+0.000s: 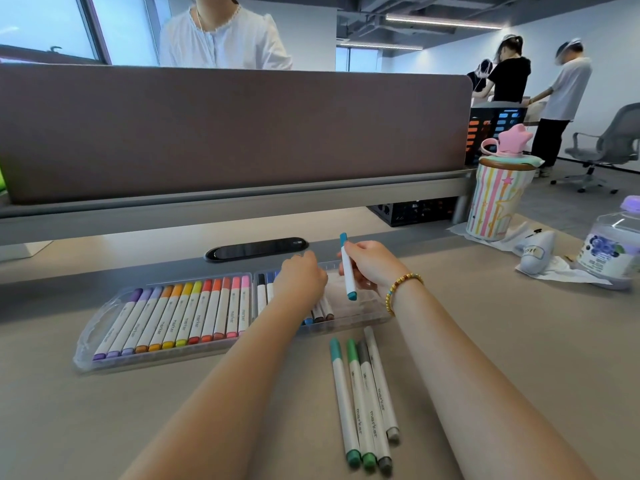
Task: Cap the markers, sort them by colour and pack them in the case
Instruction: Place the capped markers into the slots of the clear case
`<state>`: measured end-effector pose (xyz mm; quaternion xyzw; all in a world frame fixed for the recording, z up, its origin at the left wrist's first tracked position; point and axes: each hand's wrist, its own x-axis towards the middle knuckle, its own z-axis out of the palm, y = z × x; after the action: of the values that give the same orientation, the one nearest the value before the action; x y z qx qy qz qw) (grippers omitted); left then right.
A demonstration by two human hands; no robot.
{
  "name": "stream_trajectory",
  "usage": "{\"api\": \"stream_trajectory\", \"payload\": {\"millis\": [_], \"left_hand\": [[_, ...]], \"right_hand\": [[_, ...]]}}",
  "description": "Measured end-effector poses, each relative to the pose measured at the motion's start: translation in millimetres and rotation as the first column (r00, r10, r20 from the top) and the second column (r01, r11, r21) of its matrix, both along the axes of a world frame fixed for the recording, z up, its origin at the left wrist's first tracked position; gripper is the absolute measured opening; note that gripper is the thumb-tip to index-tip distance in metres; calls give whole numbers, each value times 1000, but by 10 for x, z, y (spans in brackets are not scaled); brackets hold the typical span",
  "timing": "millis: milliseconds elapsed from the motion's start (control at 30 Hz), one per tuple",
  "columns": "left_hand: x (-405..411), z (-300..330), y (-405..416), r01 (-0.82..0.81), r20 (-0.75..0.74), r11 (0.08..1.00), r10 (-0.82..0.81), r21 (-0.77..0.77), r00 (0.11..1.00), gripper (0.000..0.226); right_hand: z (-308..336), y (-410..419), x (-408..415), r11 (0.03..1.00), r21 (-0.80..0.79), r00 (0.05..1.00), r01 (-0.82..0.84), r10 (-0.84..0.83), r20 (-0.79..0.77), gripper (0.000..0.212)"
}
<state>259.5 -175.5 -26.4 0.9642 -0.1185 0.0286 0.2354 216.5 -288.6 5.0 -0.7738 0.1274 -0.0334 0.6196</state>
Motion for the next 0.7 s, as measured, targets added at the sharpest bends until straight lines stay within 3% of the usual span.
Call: {"api": "stream_trajectory", "payload": {"millis": [133,333,700], "left_hand": [[-61,-90,103,26,125,983,-49,182,991,38],[-106,-101,208,236,-51,915,-233,328,971,56],[-172,-51,210,274,-127,863,-243,425,962,55]], "right_hand": [[7,-29,6,1000,23,1000,14,-14,2,30],[-6,-54,-9,998,-63,999,1,-4,-43,25],[-79,3,4,972,-236,999,4,-12,-32,25]]}}
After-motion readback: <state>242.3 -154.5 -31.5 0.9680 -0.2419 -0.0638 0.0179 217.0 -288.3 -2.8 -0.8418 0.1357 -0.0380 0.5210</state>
